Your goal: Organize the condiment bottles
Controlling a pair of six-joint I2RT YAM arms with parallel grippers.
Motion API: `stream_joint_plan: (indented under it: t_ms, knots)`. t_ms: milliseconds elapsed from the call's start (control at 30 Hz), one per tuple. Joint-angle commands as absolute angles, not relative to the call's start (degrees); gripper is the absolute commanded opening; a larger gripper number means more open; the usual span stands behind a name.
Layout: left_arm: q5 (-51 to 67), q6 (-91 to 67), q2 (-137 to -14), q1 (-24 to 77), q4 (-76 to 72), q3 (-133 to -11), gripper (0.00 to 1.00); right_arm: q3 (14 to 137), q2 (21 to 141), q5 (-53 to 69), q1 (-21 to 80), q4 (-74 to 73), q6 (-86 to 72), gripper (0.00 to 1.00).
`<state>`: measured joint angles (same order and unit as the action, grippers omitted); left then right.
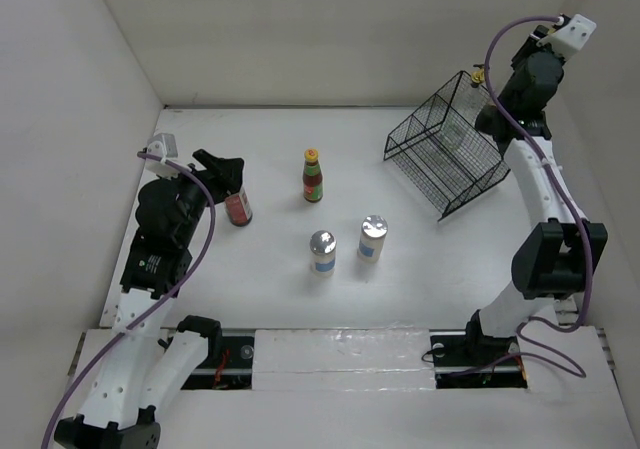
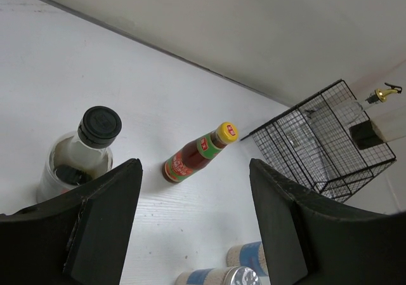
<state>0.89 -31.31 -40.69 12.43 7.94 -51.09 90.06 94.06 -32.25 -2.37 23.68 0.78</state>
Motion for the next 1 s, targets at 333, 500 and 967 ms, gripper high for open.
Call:
stream_joint_plan:
  t_ms: [333, 500, 967]
  knots:
    - [1.6, -30.5, -40.8, 12.7, 4.8, -50.7, 0.64, 94.8, 98.3, -44.4, 2.1, 40.6, 10.0, 0.18]
    - [1.6, -30.5, -40.8, 12.7, 4.8, -50.7, 0.64, 91.6, 98.8, -45.6, 2.1, 42.1, 10.5, 0.18]
    - [2.6, -30.5, -41.3, 12.7, 4.8, -50.7, 0.64, 82.4, 99.8, -45.5, 1.5, 42.5, 6.5, 0.22]
